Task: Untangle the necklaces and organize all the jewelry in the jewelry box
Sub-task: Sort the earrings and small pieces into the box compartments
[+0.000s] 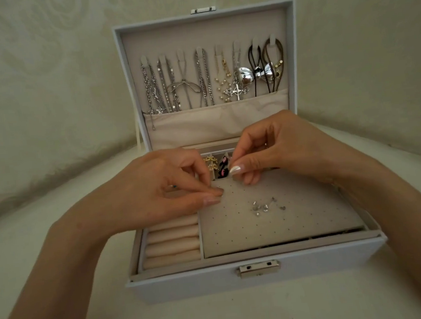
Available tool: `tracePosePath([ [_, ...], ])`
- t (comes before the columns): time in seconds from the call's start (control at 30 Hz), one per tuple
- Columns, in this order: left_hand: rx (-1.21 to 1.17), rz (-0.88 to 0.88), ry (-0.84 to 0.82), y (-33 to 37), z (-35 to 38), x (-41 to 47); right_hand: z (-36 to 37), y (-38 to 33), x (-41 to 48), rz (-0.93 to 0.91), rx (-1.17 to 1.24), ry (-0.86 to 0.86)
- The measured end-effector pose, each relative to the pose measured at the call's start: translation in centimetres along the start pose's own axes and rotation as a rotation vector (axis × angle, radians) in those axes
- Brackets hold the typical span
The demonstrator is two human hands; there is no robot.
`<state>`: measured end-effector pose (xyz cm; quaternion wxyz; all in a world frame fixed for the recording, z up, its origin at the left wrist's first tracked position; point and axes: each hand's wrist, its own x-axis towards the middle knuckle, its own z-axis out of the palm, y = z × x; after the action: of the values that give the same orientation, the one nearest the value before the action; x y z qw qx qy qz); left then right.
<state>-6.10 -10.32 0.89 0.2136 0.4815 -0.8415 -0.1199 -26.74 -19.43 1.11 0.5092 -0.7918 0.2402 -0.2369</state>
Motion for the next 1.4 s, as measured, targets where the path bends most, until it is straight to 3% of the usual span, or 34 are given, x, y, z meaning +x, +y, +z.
tracePosePath([
  [0.17, -0.001, -0.024, 0.007, 0.4, -0.1, 0.0, 0.2, 0.1, 0.4, -0.009, -0.100, 0.028],
  [0.43, -0.011, -0.149, 0.201, 0.6, 0.2, 0.4, 0.3, 0.0, 0.5, 0.020, -0.111, -0.051],
  [1.07, -0.002, -0.171, 0.225, 0.6, 1.0, 0.9, 0.4, 0.5, 0.7, -0.097, -0.377, -0.001],
  [1.4, 0.007, -0.176, 0.220, 0.6, 1.1, 0.9, -0.1, 0.6, 0.2, -0.140, -0.422, -0.124],
])
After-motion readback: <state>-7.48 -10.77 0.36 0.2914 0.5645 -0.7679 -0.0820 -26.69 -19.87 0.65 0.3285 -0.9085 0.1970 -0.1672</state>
